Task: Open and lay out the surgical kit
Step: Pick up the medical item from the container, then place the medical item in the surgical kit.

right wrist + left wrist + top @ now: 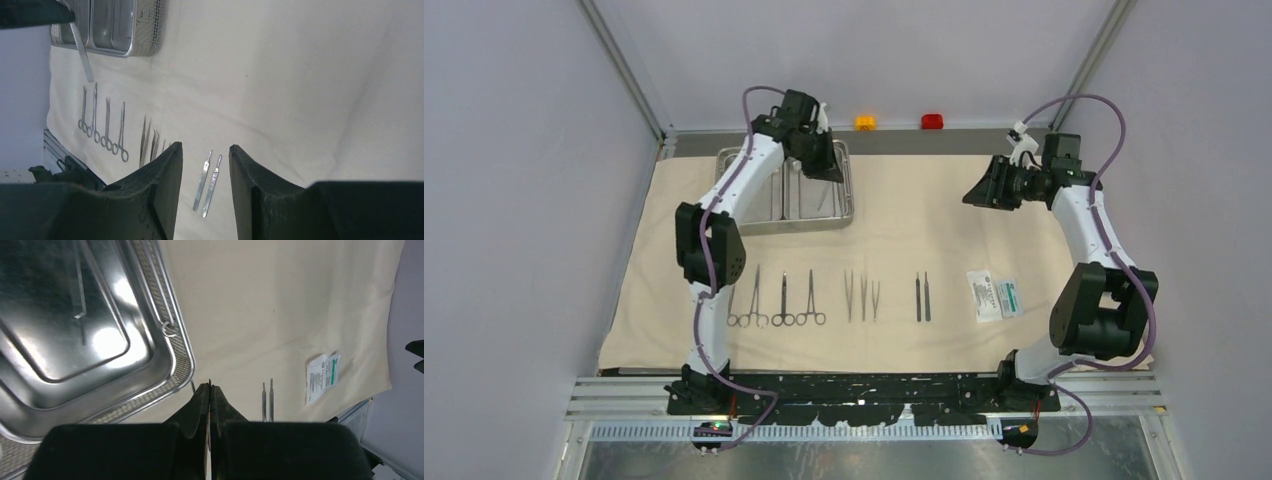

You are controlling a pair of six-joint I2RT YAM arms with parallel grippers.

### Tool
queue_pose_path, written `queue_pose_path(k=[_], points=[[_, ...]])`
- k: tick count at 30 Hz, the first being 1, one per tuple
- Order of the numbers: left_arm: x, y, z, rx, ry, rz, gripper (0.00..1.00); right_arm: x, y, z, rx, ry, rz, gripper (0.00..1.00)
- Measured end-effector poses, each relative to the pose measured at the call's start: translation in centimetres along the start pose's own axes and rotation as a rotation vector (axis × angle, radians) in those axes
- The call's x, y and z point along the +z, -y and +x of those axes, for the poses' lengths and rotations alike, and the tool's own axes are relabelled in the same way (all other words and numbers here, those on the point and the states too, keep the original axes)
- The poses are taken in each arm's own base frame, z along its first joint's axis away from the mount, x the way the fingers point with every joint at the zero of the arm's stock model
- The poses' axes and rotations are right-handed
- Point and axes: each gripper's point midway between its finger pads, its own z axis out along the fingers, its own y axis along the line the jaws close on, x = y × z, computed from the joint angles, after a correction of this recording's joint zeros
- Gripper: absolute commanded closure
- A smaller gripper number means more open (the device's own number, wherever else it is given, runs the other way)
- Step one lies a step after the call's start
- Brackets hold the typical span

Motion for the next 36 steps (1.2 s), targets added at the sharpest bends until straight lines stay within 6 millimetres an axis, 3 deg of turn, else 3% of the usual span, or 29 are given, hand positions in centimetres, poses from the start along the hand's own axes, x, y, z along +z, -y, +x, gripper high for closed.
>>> queue_pose_path(k=[5,12,17,25,36], points=[[2.4,4.0,6.9,0.023,-0.150,0.006,1.00,-2.2,1.2,0.9,0.032,0.015,0.043,0.55],[5.0,7.3,16.9,-0.016,-0.344,-0.040,1.00,-4.0,1.4,5.3,0.017,-0.018,0.101,0.55],[6.2,9.0,21.7,-0.054,-0.414,-0.060,1.00,-5.3,1.9,7.6,0.012,-0.022,0.146,0.55],[6.9,11.0,24.1,-0.033,-0.390,-0.098,1.00,-7.4,1.8,8.3,-0.048,0.043,0.206,0.55],[7.5,10.0,23.3,-0.070,-0.315,-0.181,1.00,-8.5,2.1,8.8,-0.045,0.086,0.231,0.54]])
